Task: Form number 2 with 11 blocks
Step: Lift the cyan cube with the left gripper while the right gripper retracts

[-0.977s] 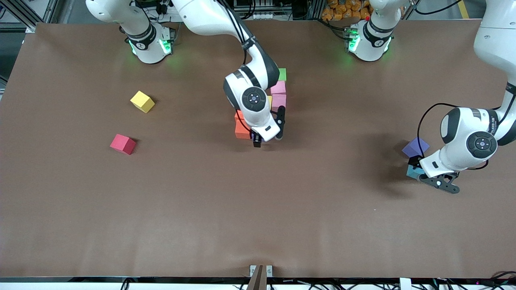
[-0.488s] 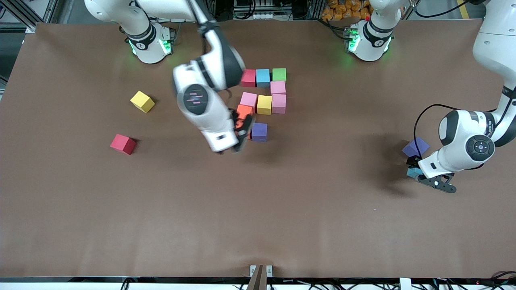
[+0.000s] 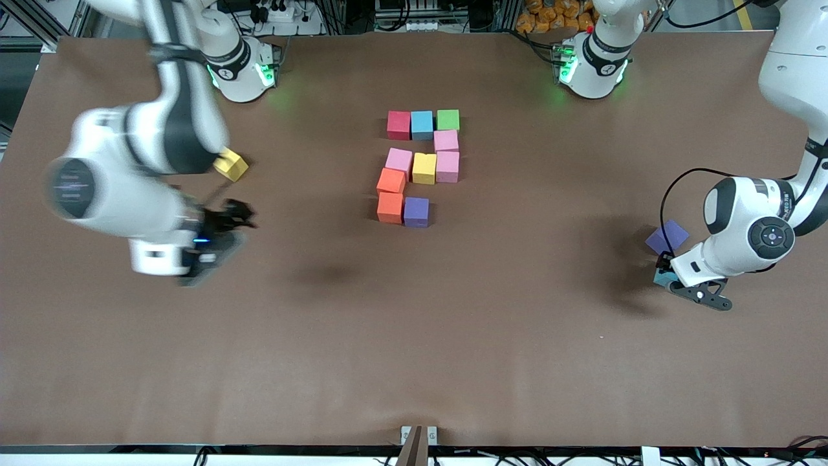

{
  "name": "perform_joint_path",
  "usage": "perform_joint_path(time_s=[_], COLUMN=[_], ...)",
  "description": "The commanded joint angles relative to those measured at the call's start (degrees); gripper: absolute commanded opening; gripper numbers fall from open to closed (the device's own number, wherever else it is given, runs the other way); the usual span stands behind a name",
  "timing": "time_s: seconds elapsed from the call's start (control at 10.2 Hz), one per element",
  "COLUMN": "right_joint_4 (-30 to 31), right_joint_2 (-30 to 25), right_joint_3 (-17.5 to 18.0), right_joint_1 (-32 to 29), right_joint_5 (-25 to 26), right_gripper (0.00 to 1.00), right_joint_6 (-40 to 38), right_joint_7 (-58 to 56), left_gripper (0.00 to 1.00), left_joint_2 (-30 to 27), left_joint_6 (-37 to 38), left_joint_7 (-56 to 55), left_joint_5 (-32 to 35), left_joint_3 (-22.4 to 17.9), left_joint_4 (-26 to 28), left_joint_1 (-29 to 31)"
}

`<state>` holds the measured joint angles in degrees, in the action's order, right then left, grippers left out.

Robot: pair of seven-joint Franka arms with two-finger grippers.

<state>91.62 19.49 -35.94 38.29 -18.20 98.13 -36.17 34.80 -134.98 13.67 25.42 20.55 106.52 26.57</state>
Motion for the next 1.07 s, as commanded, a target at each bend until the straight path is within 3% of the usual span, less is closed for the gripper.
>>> perform_joint_path(time_s=[0.0, 0.1, 0.29, 0.49, 0.68, 0.98], right_joint_4=[-3.1, -6.8, -7.5, -6.8, -3.7, 0.7], right_joint_2=[-5.2, -5.4, -9.4, -11.7, -15.9, -19.6], right_joint_3=[6.2, 7.4, 8.9, 27.4, 28.9, 28.6], right_joint_1=[-11.3, -13.3, -15.7, -32.3, -32.7, -32.7], right_joint_5=[4.6, 7.5, 11.2, 13.4, 15.6, 15.6], right_gripper=[1.00, 1.00, 1.00, 1.00, 1.00, 1.00], right_joint_6=[-7.6, -12.1, -14.5, -15.7, -14.6, -12.7], right_joint_7=[14.1, 21.3, 27.1, 30.2, 35.8, 34.7], left_gripper=[0.00, 0.00, 0.00, 0.00, 0.00, 0.00], left_joint_2=[-0.9, -1.0, -2.5, -3.9, -5.0, -5.6], left_joint_6=[1.7, 3.5, 5.7, 7.4, 8.2, 9.9], left_joint_7=[-0.7, -4.8, -17.8, -30.3, -42.5, -68.4], left_joint_5=[-7.8, -10.2, -11.4, -16.3, -20.8, -21.9], left_joint_3=[1.7, 2.2, 3.4, 3.4, 3.4, 3.4], left_joint_4=[-0.4, -1.5, -1.7, -1.8, -1.7, -1.8], left_joint_1=[-0.8, -2.8, -7.3, -12.3, -15.7, -24.3])
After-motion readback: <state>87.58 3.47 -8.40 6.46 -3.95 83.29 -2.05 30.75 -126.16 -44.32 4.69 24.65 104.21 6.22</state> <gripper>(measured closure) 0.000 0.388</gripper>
